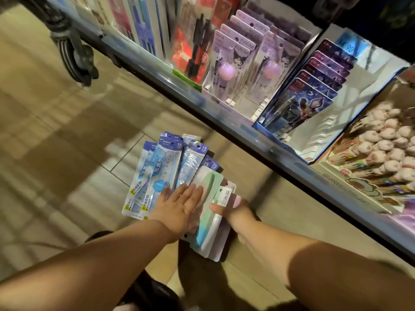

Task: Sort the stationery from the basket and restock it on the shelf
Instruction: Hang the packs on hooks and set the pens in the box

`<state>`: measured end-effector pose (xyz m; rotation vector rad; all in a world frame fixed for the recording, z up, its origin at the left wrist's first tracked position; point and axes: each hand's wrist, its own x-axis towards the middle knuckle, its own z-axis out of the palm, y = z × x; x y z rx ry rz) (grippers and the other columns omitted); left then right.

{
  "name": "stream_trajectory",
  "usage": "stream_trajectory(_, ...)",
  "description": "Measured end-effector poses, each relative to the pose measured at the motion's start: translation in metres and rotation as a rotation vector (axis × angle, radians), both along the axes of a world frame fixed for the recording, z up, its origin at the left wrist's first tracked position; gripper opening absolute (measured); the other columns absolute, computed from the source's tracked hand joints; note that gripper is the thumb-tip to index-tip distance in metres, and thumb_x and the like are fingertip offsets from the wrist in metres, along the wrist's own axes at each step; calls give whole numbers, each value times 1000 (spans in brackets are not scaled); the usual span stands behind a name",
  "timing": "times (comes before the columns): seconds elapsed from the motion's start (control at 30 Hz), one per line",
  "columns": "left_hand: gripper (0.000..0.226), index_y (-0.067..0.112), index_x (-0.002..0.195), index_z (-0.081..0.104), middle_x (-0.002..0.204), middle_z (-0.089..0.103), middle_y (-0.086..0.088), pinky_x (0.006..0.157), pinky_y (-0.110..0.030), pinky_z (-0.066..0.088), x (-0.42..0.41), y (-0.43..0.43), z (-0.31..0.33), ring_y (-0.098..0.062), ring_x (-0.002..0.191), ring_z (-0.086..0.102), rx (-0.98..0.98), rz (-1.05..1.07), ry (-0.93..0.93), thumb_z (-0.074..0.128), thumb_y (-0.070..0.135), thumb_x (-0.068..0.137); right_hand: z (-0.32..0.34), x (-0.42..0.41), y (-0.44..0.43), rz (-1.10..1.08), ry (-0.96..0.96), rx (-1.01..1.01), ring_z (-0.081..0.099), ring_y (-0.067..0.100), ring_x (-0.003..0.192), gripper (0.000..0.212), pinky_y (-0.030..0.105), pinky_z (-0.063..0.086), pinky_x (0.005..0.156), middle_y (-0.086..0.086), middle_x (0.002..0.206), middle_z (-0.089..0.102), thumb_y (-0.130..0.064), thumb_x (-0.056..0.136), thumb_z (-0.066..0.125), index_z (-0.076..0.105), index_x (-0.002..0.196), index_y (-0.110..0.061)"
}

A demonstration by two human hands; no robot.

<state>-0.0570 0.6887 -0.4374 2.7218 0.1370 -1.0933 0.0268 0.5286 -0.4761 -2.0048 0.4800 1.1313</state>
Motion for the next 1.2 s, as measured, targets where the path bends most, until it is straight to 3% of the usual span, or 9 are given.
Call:
stream_trajectory(0.17, 77, 26, 153, -18, 164, -12, 4, 120, -48, -4, -3, -8, 3, -18, 151, -11, -46, 85, -23, 31, 53, 100, 19, 2, 11, 128, -17, -45, 62, 25, 107, 70, 32, 49, 94, 1, 117, 64, -51, 61, 83, 58, 117, -17)
stream_trajectory(0.3, 75, 25, 154, -15, 165, -5, 5, 119, -41, 7, -5, -13, 6, -18, 150, 2, -124, 177, -28, 34, 48, 101, 21, -2, 17, 114, -20, -173, 66, 22, 92, 99, 38, 57, 82, 3, 106, 67, -72, 29, 75, 58, 113, -23)
stream_trajectory(0.47, 74, 25, 156, -7, 164, 10, 4, 121, -37, 14, -4, -14, 5, -20, 149, 7, -306, 360, -36, 41, 40, 102, -5, -7, 4, -117, 11, 40, 70, 20, 91, 108, 40, 58, 83, 1, 101, 73, -59, 17, 93, 59, 112, -20)
stream_trajectory(0.6, 69, 23, 156, 6, 153, 35, -7, 117, -36, 24, 0, -14, 5, -25, 143, 21, -406, 537, -70, 47, 33, 101, 13, -7, 10, -78, 50, 147, 68, 22, 98, 85, 43, 55, 91, -1, 103, 73, -50, 29, 86, 67, 108, -24)
stream_trajectory(0.77, 44, 26, 138, 36, 125, 56, -7, 102, -40, 44, 8, -19, 6, -28, 119, 50, -436, 679, -94, 53, 32, 98, 14, -1, 11, -145, 4, 204, 70, 24, 92, 81, 45, 57, 85, 2, 99, 74, -39, 39, 90, 61, 113, -21)
stream_trajectory(0.83, 50, 26, 145, 34, 131, 55, -7, 102, -36, 43, 11, -21, 6, -28, 119, 52, -454, 735, -93, 53, 32, 99, 14, 3, 11, -162, 33, 225, 71, 25, 90, 86, 46, 58, 82, 1, 96, 75, -40, 34, 89, 62, 114, -22)
stream_trajectory(0.97, 54, 31, 150, 34, 139, 54, -2, 105, -39, 44, 11, -21, 7, -24, 123, 53, -539, 890, -133, 52, 30, 100, 31, 9, 10, -134, 51, 299, 70, 31, 92, 57, 49, 56, 86, 7, 99, 74, -26, 51, 83, 69, 106, -19)
stream_trajectory(1.07, 42, 38, 139, 49, 124, 65, 6, 95, -43, 52, 12, -23, 8, -18, 106, 63, -627, 1027, -227, 54, 30, 98, 42, 11, 8, -142, 63, 444, 69, 37, 94, 40, 51, 55, 89, 13, 100, 74, -13, 67, 80, 71, 106, -18)
stream_trajectory(1.2, 33, 53, 111, 62, 110, 70, 12, 91, -42, 54, 21, -28, 21, -14, 95, 65, -732, 1125, -333, 62, 24, 95, 57, 21, 3, -217, 38, 457, 70, 35, 92, 43, 50, 55, 89, 14, 99, 73, -10, 70, 82, 64, 108, -17)
